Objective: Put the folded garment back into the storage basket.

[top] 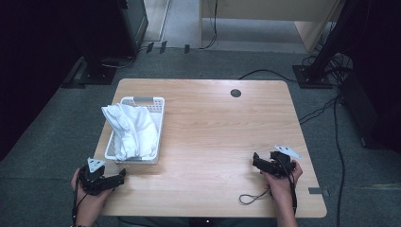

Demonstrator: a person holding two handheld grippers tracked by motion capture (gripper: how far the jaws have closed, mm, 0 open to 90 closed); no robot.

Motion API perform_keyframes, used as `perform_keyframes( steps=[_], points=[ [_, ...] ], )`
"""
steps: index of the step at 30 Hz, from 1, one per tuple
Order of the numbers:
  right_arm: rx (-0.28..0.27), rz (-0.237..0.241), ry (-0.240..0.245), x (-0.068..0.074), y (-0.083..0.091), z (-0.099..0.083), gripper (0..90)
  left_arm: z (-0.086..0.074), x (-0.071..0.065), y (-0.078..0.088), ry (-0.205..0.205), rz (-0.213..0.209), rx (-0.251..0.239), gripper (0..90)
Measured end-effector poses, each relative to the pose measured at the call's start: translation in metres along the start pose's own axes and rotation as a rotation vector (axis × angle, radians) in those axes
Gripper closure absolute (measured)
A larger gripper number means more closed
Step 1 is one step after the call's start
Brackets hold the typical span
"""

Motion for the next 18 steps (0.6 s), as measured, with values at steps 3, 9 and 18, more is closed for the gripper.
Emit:
perform_keyframes(
  steps=[3, 9, 18],
  points=[
    [0.001, -0.004, -0.009, -0.005, 0.001, 0.0, 0.0, 0.0, 0.0, 0.0, 0.0, 0.0, 0.0, 0.0],
    [-0.009, -0.012, -0.023, -0.013, 0.004, 0.002, 0.0, 0.0, 0.0, 0.0, 0.001, 0.001, 0.0, 0.0],
    [-0.013, -0.03, -0.033, -0.026, 0.007, 0.003, 0.0, 0.0, 0.0, 0.0, 0.001, 0.001, 0.0, 0.0]
  ],
)
Point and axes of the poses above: each handheld gripper's, and its own axes: y roughly backward along the jaws, z roughly out of its top, x roughly to its left, the point moved 10 cm from there along -y, roughly forward along the jaws, and after that the axes turned 10 degrees about -y, right-handed, at the moved point
